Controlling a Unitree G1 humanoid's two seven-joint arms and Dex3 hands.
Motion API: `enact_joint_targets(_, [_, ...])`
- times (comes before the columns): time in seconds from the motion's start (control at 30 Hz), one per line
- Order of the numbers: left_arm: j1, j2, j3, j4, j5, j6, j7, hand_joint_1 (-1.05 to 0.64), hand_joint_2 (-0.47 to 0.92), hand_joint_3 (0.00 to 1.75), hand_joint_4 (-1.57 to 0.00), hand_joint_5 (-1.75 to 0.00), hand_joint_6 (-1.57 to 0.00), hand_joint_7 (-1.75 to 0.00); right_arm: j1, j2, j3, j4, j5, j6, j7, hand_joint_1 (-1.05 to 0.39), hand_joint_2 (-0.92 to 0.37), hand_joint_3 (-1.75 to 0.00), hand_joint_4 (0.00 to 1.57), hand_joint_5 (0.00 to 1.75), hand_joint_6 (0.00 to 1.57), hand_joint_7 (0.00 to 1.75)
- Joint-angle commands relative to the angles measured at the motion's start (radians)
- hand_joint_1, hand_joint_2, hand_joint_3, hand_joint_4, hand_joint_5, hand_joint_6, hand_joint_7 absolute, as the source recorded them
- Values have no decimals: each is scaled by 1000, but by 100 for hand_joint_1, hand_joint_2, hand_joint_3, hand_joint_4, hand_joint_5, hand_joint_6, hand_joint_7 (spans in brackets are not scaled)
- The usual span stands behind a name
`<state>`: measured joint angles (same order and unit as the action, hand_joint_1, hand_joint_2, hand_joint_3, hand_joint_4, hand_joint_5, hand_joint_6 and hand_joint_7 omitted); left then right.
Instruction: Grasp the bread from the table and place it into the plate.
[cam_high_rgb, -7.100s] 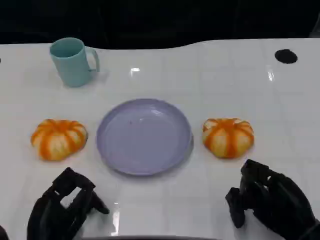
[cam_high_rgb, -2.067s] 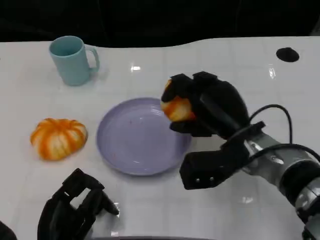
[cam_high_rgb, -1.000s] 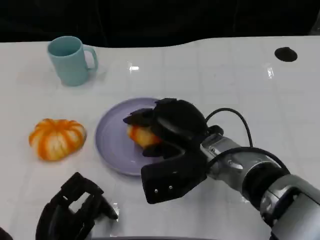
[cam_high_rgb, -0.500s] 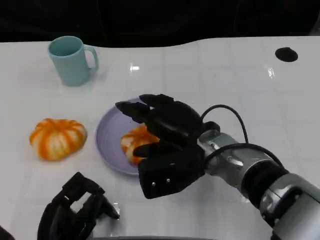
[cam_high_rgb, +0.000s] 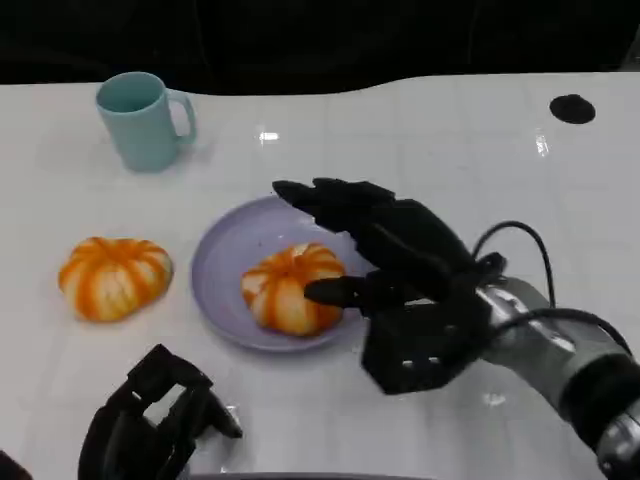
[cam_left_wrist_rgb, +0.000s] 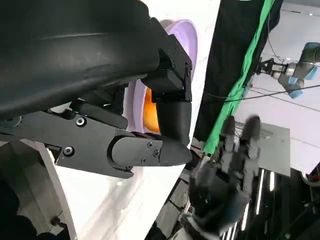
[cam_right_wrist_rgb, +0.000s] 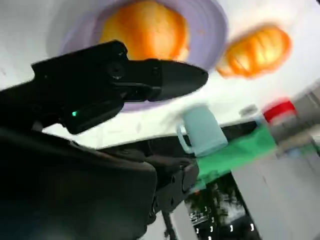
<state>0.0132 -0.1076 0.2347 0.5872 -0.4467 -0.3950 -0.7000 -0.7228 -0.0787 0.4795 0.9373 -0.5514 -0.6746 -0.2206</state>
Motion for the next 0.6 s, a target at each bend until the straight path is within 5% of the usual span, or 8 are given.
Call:
enact_joint_targets(0.03, [-5,15,8,22,1,-13,7,-54,92,26,-62,-175,-50,-153,115,-39,-113,-77,198,-103,116,-67,-92,-41,49,54,54,16])
enact_joint_targets(0.17, [-17,17,13,42,-2,-23,3,-53,92,27,-62,-175,-50,-153,199,-45,-189,-119,377,-179,265,-63,-92,-44,47,103,68,27])
enact_joint_targets(0.27, [-19,16,15,42,-4,-16,7,-53,92,26,-62,-175,-51,-152,252,-33,-237,-146,516,-190,394,-57,-92,-40,56,115,59,72])
enact_joint_targets(0.5, [-16,20,19,37,-5,-19,-7,-51,92,27,-60,-175,-49,-152,430,-29,-321,-328,719,-102,562,-62,-92,-43,68,135,65,109])
enact_joint_targets(0.6, [-10,21,19,25,-8,-1,-4,-52,92,26,-61,-175,-49,-152,471,-11,-351,-338,783,-106,628,-57,-92,-42,69,159,63,134])
